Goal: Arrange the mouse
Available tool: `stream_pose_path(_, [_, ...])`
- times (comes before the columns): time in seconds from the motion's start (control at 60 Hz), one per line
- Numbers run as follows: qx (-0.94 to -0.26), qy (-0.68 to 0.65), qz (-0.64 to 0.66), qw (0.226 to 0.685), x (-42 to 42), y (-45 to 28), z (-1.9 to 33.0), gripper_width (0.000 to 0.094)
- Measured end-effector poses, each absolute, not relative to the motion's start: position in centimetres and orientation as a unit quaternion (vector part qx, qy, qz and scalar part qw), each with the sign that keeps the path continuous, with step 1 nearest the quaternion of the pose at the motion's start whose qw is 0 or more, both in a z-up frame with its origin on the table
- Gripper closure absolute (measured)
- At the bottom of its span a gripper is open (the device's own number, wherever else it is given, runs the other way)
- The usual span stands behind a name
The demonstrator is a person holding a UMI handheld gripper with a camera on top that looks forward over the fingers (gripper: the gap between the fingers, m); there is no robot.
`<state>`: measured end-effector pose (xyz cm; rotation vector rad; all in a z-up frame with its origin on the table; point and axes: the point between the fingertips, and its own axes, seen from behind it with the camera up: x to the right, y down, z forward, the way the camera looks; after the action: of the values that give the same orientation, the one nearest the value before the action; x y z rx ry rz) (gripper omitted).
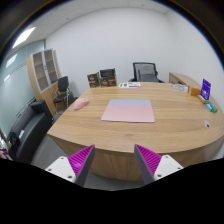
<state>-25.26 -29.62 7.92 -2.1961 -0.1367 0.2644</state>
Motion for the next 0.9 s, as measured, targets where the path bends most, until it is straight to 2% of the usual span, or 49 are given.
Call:
stream_pose_path(0.1, [-0.885,-0.048,0.09,0.455,-25.3,-28.8,8.3,0.0106])
stream_pose_path(0.267, [-0.884,-0.017,0.063,0.463,-31.3,-27.2,9.6,0.0108])
stream_pose_path(0.45, [-0.886,-0.005,0.046,0.462,-39.3,-24.2,8.8,0.0109])
stream_pose_path(0.717, [-0.873,-0.013,0.077,0.482,-51.1,-14.7,7.9,0.0113])
stream_pose_path(0.9, [-0.868,-0.018,0.095,0.488,-56.2,-7.2,6.4,0.0111])
